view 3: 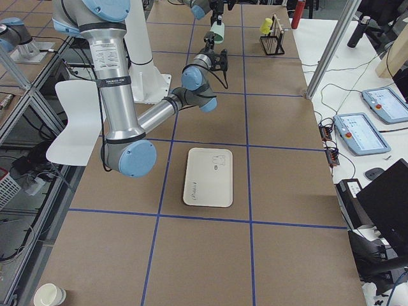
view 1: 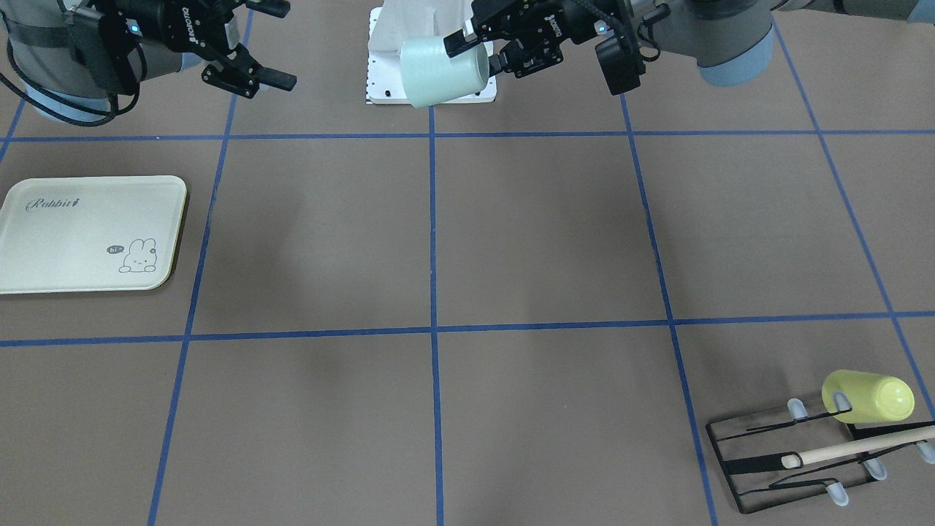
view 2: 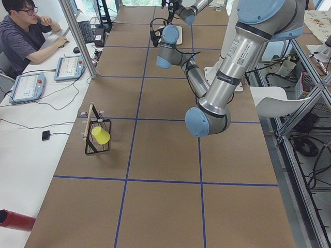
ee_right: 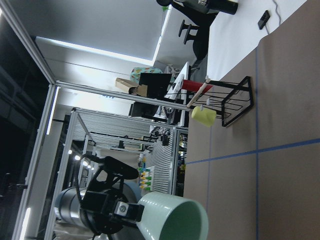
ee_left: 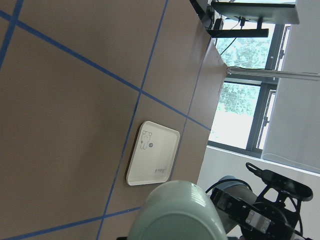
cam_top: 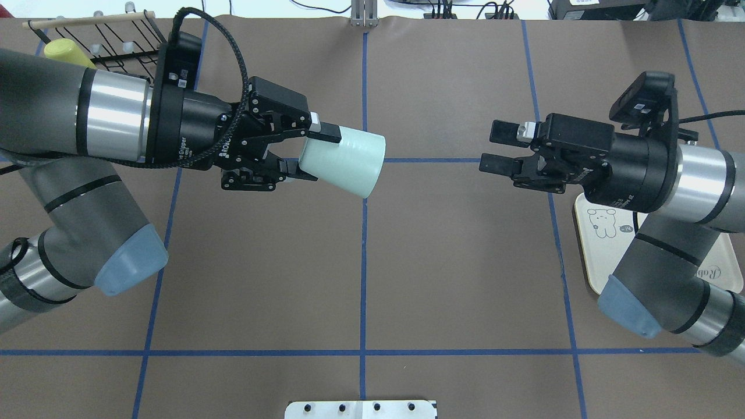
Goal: Left arm grabs green cup and hands to right arm on tray
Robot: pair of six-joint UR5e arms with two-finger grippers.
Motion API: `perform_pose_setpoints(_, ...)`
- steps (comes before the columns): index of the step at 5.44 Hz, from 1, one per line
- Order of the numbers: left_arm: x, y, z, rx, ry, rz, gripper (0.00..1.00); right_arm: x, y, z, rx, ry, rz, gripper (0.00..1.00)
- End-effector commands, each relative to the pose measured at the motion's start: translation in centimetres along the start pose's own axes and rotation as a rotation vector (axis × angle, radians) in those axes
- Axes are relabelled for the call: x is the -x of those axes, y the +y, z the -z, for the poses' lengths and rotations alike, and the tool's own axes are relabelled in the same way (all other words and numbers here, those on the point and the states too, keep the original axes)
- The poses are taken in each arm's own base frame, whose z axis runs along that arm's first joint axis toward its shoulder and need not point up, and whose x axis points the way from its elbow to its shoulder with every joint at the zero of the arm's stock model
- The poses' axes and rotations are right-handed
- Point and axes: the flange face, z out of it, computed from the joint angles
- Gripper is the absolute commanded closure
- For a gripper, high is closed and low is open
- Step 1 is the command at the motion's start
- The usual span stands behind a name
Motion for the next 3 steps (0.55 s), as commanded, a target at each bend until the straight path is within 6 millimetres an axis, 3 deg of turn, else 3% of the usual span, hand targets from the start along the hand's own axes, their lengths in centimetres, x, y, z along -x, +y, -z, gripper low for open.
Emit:
perform_pose_setpoints(1, -1.1, 1.2, 0.8, 0.068, 0.104, 0.075, 1.00, 1.1, 2.7, -1.7, 0.052, -0.084, -0.032, 0.04)
perform_pose_setpoints(3, -1.0, 1.3, 0.8, 0.081, 0.122, 0.077, 1.00, 2.1, 4.3, -3.7, 0.092, -0.128, -0.051, 0.04)
